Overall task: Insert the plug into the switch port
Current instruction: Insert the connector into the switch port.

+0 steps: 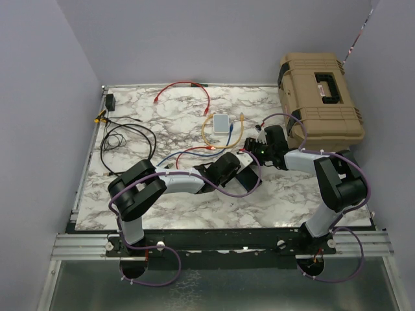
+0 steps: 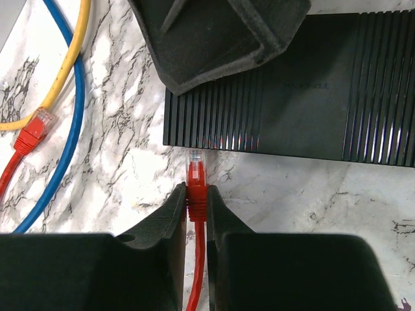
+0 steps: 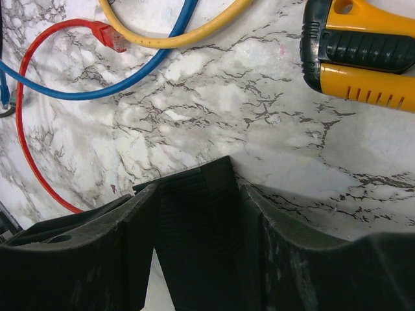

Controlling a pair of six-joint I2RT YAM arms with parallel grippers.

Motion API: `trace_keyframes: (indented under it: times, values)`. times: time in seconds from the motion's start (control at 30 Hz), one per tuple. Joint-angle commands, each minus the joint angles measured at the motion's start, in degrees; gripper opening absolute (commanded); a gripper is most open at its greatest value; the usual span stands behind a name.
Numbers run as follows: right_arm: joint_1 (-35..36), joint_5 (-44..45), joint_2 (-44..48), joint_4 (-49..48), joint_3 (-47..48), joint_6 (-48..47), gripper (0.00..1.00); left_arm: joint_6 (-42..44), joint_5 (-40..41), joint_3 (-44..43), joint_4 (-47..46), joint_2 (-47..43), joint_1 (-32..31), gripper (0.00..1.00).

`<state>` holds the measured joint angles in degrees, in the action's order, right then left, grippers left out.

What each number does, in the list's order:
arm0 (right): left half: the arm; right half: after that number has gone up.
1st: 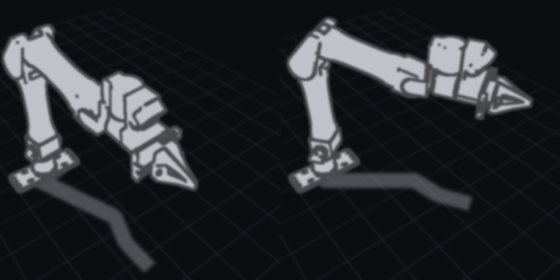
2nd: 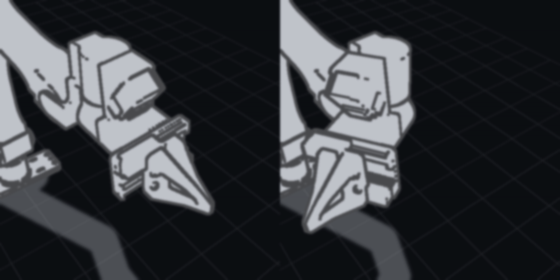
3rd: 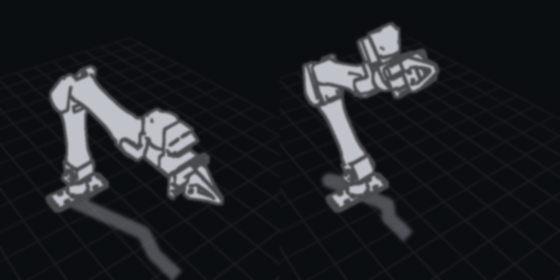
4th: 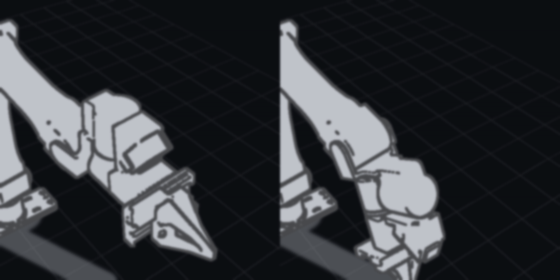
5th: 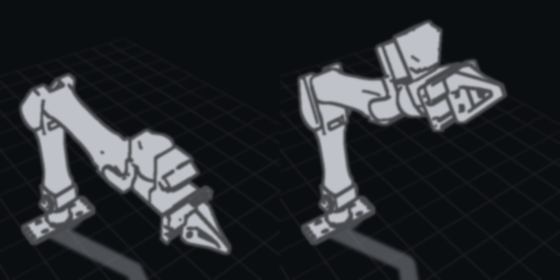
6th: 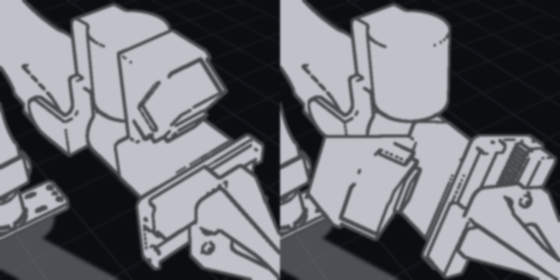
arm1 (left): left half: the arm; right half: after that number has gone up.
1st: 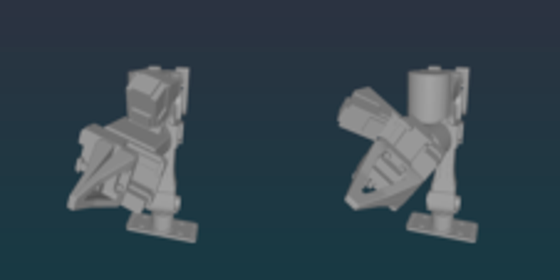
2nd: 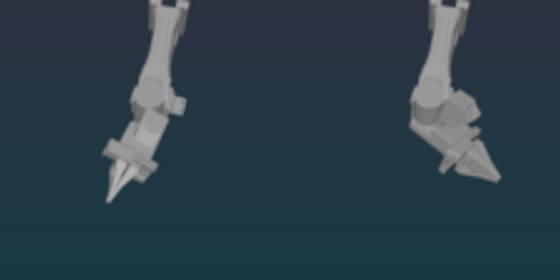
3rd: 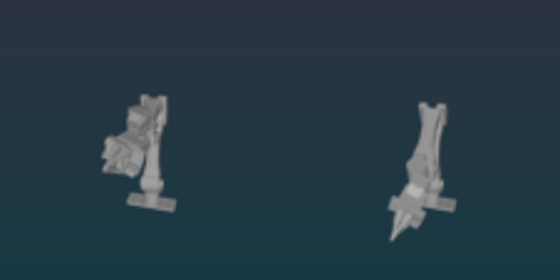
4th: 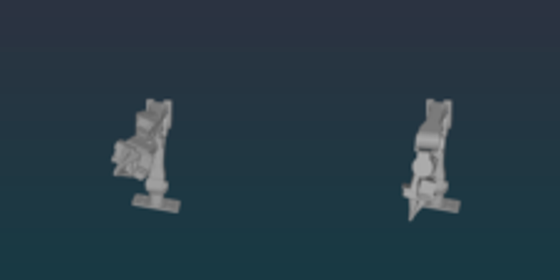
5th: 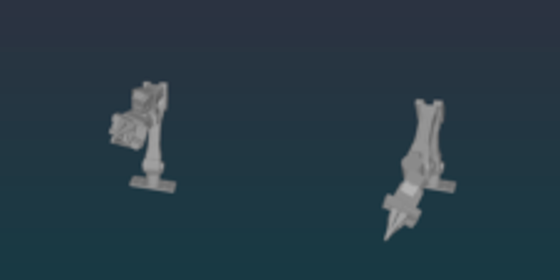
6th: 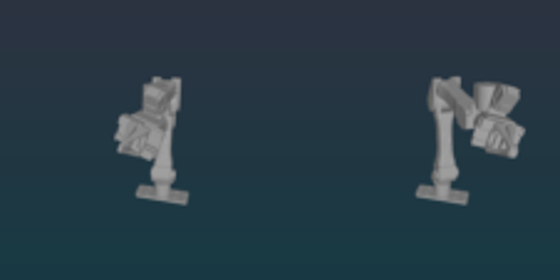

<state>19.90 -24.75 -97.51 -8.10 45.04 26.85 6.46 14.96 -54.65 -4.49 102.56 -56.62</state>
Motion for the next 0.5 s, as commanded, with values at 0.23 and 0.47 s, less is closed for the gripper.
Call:
trace_keyframes:
  times: [0.23,0.47]
  values:
    - [0.7,0.8,-2.5,3.1,0.3,-1.5,0.56,0.3,-2.3,-1.1,-0.9,-1.3,-0.1,0.0]
    - [0.7,0.8,-2.4,3.1,0.4,-1.5,0.56,0.1,-2.5,-1.0,-1.4,-1.6,-0.5,0.0]
